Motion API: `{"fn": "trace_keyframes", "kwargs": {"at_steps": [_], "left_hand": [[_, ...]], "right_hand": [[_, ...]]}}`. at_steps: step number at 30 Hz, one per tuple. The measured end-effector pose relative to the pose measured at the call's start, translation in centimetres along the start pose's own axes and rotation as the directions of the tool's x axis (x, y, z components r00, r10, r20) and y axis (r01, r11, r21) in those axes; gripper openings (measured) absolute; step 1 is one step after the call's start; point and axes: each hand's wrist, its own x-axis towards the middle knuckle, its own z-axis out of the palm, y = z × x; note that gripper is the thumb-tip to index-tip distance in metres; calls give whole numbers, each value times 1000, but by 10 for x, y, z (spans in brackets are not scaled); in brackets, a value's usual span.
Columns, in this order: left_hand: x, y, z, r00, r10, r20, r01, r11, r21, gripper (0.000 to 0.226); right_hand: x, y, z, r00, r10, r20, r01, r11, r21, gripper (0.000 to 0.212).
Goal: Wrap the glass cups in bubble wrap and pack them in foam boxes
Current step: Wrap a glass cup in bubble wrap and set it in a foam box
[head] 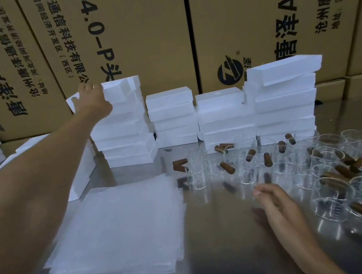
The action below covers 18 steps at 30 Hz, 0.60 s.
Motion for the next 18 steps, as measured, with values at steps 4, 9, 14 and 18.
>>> {"fn": "trace_keyframes", "kwargs": {"at_steps": [4,9,14,18], "left_hand": [[2,4,5,994,-61,-85,52,993,-108,42],[-11,15,-4,966,66,-251,-93,991,-96,23],[-52,23,-19,903,204,-379,-254,963,-87,23],[-106,39,-23,864,356,-358,-414,904,-101,23]], "right_hand": [[0,-1,2,1000,-14,-5,14,1000,4,7],[-1,-4,1,1000,-17,-9,17,1000,14,6],[-1,-5,0,1000,-18,-20,18,1000,1,7],[0,-3,-4,1000,2,-17,-2,1000,-6,10]]}}
